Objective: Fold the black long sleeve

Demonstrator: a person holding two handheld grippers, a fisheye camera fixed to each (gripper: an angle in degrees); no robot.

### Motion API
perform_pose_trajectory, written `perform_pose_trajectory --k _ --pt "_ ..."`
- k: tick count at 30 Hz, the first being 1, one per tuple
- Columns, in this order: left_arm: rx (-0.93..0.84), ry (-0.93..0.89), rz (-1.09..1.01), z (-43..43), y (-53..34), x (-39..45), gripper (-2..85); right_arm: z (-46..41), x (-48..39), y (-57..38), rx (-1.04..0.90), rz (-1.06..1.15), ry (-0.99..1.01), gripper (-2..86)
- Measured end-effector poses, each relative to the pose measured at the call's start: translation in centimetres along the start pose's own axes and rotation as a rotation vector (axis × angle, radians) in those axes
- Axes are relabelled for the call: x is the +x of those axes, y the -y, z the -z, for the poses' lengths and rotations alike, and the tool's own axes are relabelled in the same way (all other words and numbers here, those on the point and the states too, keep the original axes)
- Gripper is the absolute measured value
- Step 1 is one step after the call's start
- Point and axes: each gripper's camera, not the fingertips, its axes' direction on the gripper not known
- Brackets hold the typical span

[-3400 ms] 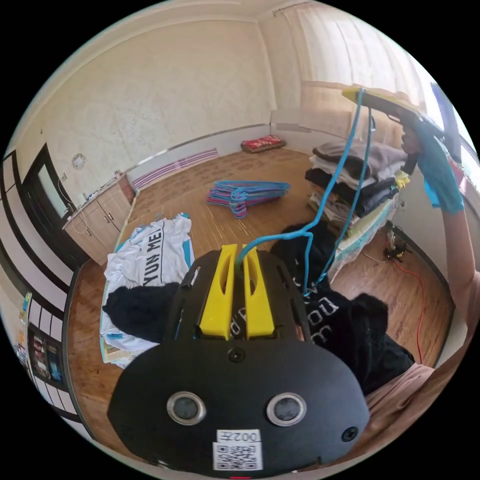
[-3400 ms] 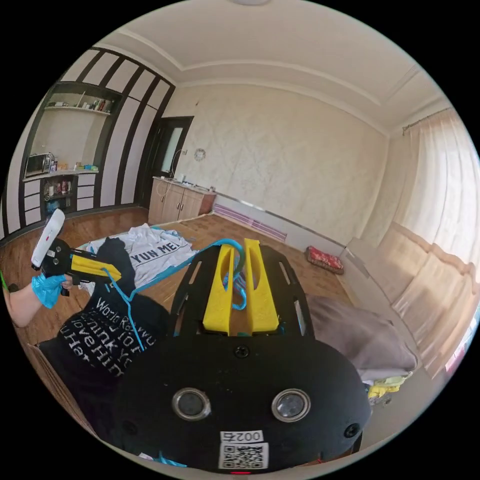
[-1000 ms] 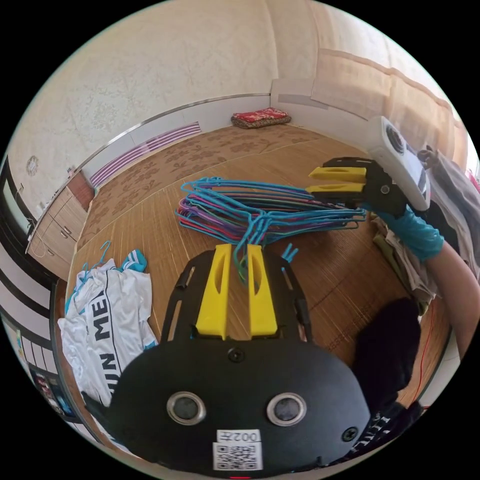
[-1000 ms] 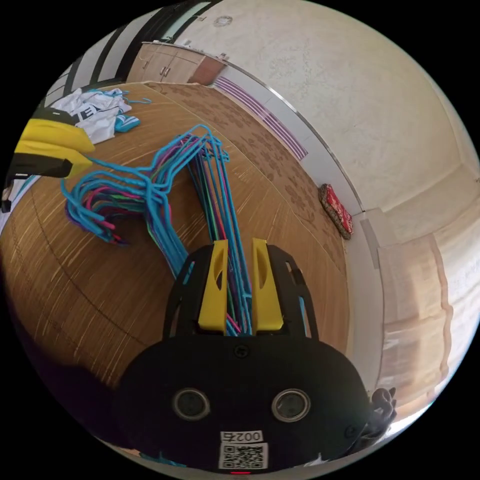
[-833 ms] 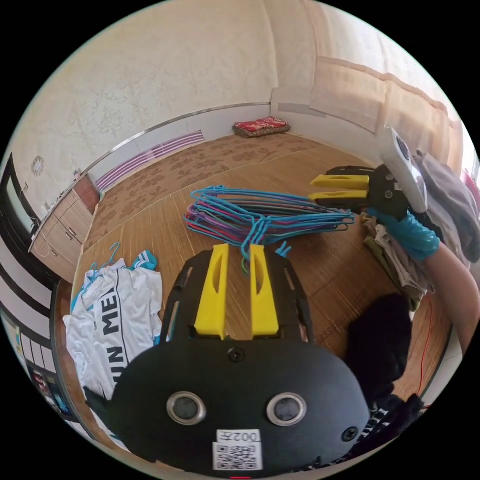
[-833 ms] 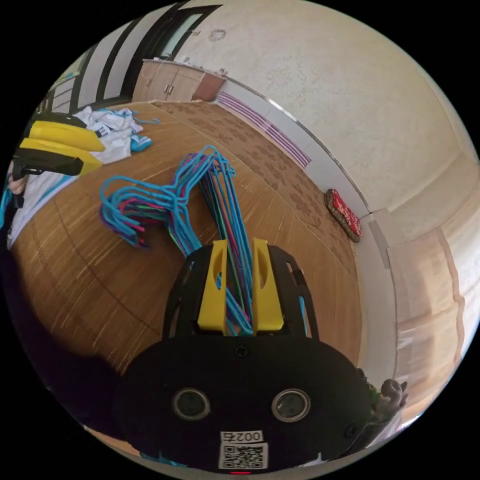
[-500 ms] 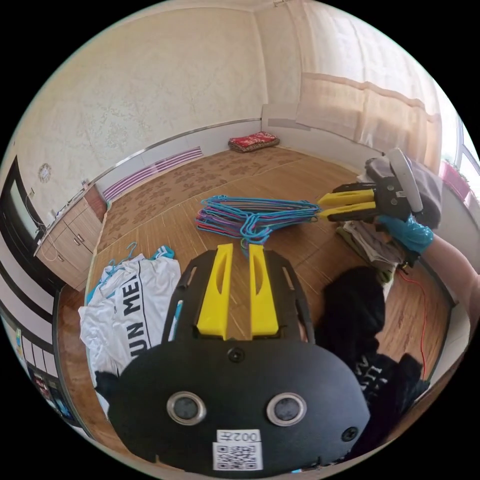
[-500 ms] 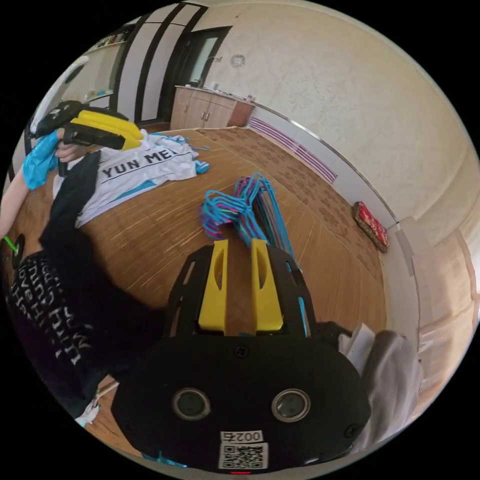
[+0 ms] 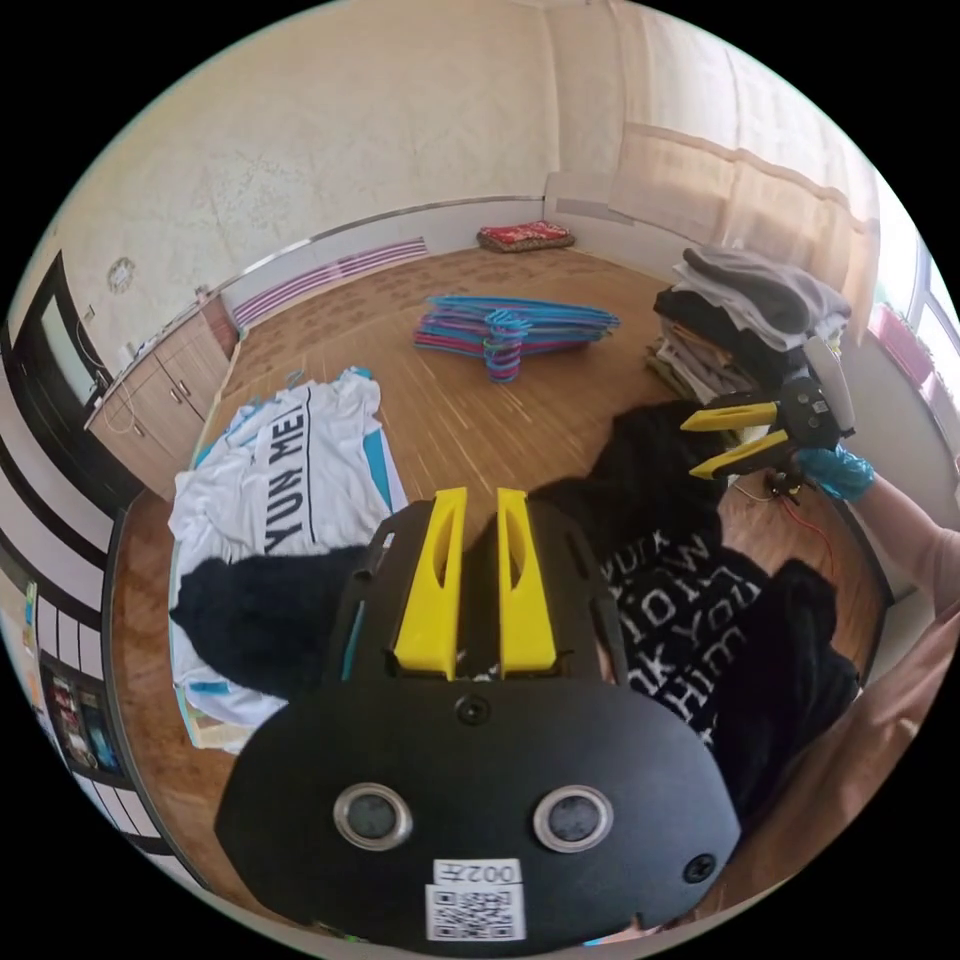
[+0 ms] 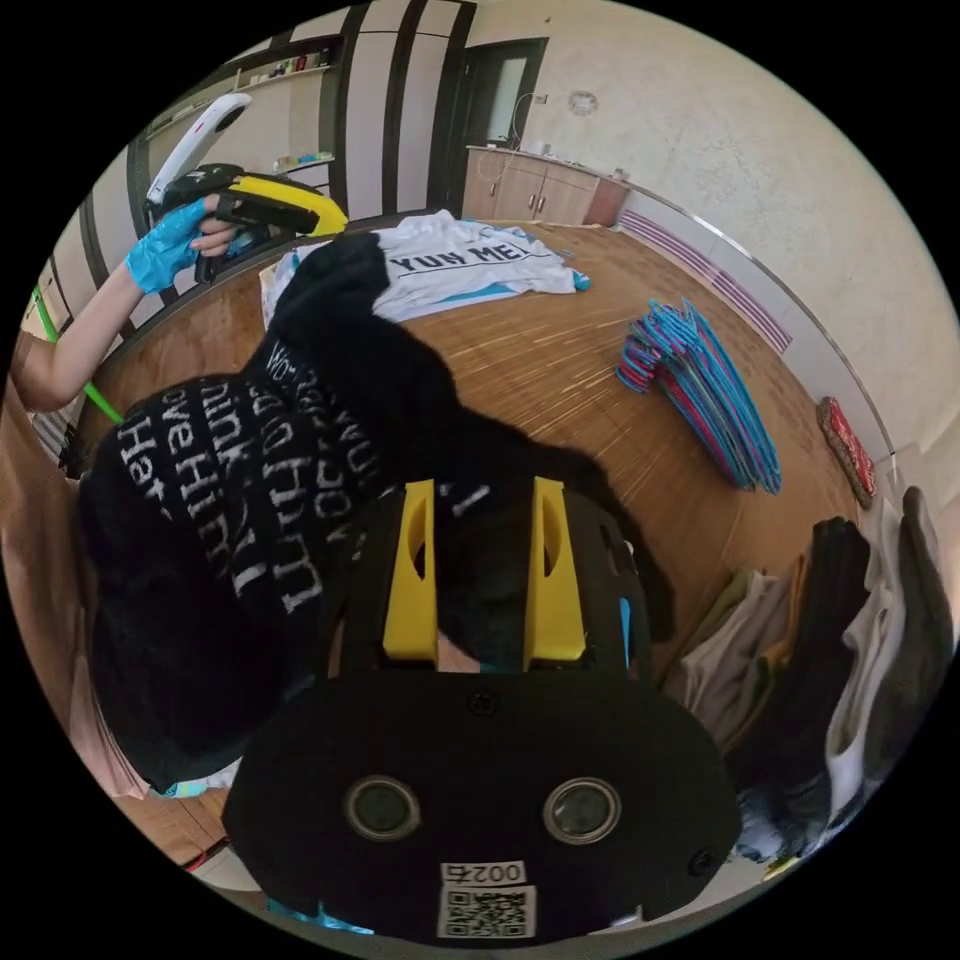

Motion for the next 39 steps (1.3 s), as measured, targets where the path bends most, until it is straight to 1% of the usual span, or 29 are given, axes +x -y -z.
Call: perform_pose_trajectory --k 3,8,13,17,20,22,24,26,28,30,32,35,39 --pt "-0.037 0.004 -0.001 0.0 -3.4 0.4 4.3 -0.7 -2.6 -1.4 0.038 -0.028 -0.009 16.3" --pt "-0.101 0.006 -0.008 -1.0 -7.6 1.0 7.7 -2.4 -5.1 -1.7 0.067 -0.100 -0.048 16.9" --pt "-0.151 0.006 0.020 -3.5 -10.6 1.1 8.9 -3.4 -6.2 -1.1 0.069 -0.190 -0.079 13.7" --pt "-0.136 0.060 0.033 -4.8 -11.2 1.0 8.1 -3.1 -6.8 -0.7 0.071 -0.242 -0.123 8.6" --pt "-0.082 0.076 0.026 -5.1 -11.0 1.0 5.9 -2.1 -7.1 -0.2 0.112 -0.248 -0.136 5.7" --pt "-0.032 0.110 0.015 -4.8 -10.0 0.7 3.9 -1.3 -7.1 0.4 0.152 -0.235 -0.166 4.2" --pt "0.018 0.151 0.017 -4.4 -8.5 0.1 3.0 -0.3 -6.7 1.8 0.192 -0.212 -0.201 0.7" --pt "0.053 0.185 0.047 -4.1 -6.6 -1.0 2.3 0.1 -5.9 3.2 0.199 -0.230 -0.227 0.4" --pt "0.055 0.199 0.114 -4.3 -4.1 -3.0 1.8 -0.1 -5.1 4.6 0.181 -0.239 -0.218 1.0" --pt "0.016 0.174 0.162 -5.1 -2.8 -4.5 2.4 -1.3 -4.0 6.0 0.101 -0.281 -0.192 5.3" --pt "-0.012 0.147 0.200 -5.5 -2.2 -5.7 4.7 -1.7 -3.5 6.5 0.065 -0.319 -0.173 7.7" --pt "0.011 0.132 0.235 -4.3 -2.7 -6.6 7.2 -0.9 -4.0 6.2 0.081 -0.329 -0.146 9.7" --pt "0.048 0.120 0.237 -2.1 -4.9 -7.0 6.1 0.8 -5.6 4.9 0.092 -0.296 -0.119 11.0"
